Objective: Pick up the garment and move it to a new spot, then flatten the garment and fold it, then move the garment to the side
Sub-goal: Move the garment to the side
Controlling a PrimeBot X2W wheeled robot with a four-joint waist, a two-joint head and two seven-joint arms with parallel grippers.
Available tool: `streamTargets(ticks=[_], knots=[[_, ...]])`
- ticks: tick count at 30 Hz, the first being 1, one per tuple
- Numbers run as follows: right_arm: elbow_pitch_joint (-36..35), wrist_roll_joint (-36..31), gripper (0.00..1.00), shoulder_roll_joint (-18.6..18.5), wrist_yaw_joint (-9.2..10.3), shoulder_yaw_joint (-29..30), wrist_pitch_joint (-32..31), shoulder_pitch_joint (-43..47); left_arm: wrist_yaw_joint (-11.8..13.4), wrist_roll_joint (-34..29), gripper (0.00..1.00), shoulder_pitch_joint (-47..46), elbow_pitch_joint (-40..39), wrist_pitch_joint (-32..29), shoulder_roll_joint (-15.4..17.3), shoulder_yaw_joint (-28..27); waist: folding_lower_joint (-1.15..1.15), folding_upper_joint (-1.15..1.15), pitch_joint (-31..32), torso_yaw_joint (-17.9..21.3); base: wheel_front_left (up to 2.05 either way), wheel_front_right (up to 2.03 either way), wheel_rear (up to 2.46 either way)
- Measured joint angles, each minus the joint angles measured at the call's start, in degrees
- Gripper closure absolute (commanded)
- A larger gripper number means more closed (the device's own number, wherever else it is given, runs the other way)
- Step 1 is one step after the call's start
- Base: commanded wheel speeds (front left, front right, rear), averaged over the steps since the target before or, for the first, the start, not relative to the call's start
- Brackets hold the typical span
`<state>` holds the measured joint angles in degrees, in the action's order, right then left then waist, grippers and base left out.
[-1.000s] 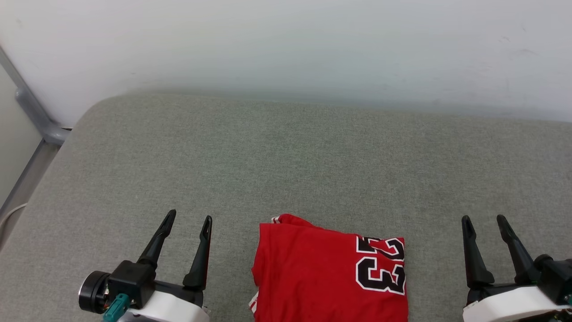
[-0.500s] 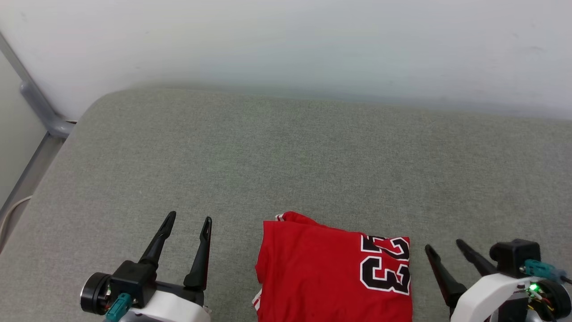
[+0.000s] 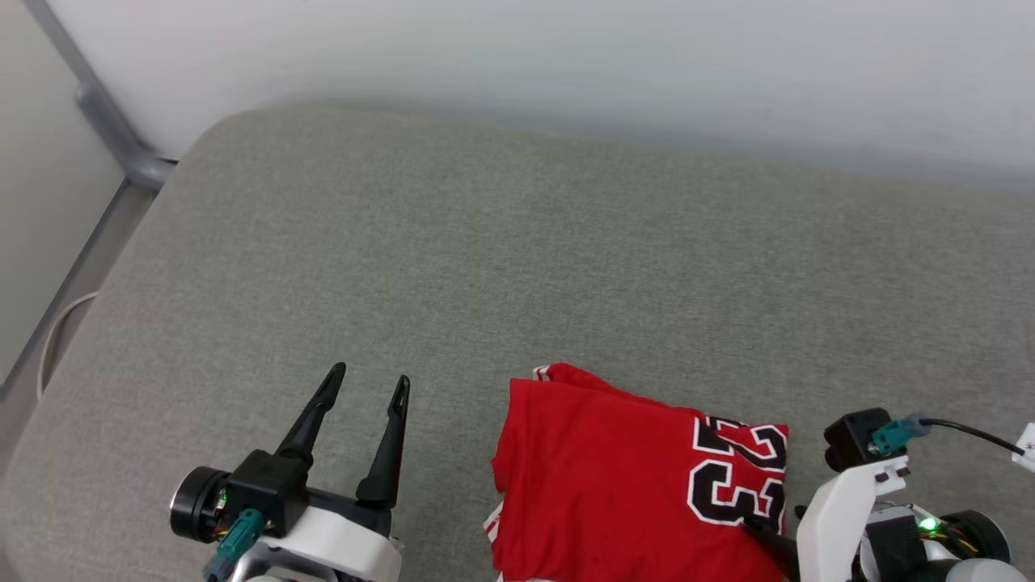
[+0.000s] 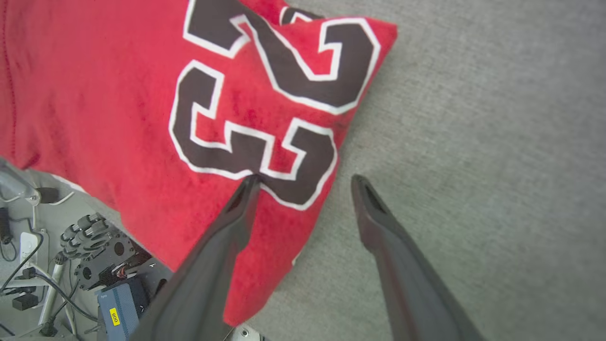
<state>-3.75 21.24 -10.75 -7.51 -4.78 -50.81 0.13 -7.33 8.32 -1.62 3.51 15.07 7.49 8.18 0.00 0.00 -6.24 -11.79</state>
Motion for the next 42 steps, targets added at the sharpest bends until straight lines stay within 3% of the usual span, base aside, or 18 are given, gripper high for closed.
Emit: streamTargets(ticks=[14, 16, 17, 25, 35, 42], knots=[[7.9, -2.1, 0.0, 2.0, 0.02, -1.4, -1.8, -2.5, -0.1, -0.1, 0.0, -1.9, 0.8, 0.0, -0.2, 1.4, 0.0, 0.0, -3.6, -4.2, 0.0, 0.0, 0.0], [8.8, -2.2, 0.8, 1.6, 0.02, -2.2, -1.3, -2.9, -0.1, -0.1, 0.0, -2.2, 0.9, 0.0, -0.2, 1.5, 0.0, 0.0, -3.8, -4.4, 0.0, 0.0, 0.0], [9.2, -2.2, 1.0, 1.2, 0.02, -2.9, -0.9, -3.3, -0.1, 0.0, 0.0, -2.2, 1.0, 0.0, -0.2, 1.6, 0.0, 0.0, -3.8, -4.4, 0.0, 0.0, 0.0], [8.7, -4.2, 1.0, -3.4, -0.07, -8.6, 4.1, -5.3, -0.1, 0.0, 0.0, -2.0, 1.7, 0.0, 0.2, 0.8, 0.0, 0.0, -2.0, -3.1, 0.0, 0.0, 0.0], [1.2, -6.0, 1.0, -17.2, -0.03, -15.0, 3.5, -9.4, -0.1, 0.1, 0.0, -0.6, 1.2, 0.0, -0.1, 0.8, 0.0, 0.0, 0.2, 2.9, 0.0, 0.0, 0.0], [-0.7, -5.3, 1.0, -29.3, -0.03, -19.8, 2.5, -14.4, -0.1, -0.5, 0.0, -1.7, -0.5, 0.0, 0.2, 2.2, 0.0, 0.0, -1.1, 8.9, 0.0, 0.0, 0.0]])
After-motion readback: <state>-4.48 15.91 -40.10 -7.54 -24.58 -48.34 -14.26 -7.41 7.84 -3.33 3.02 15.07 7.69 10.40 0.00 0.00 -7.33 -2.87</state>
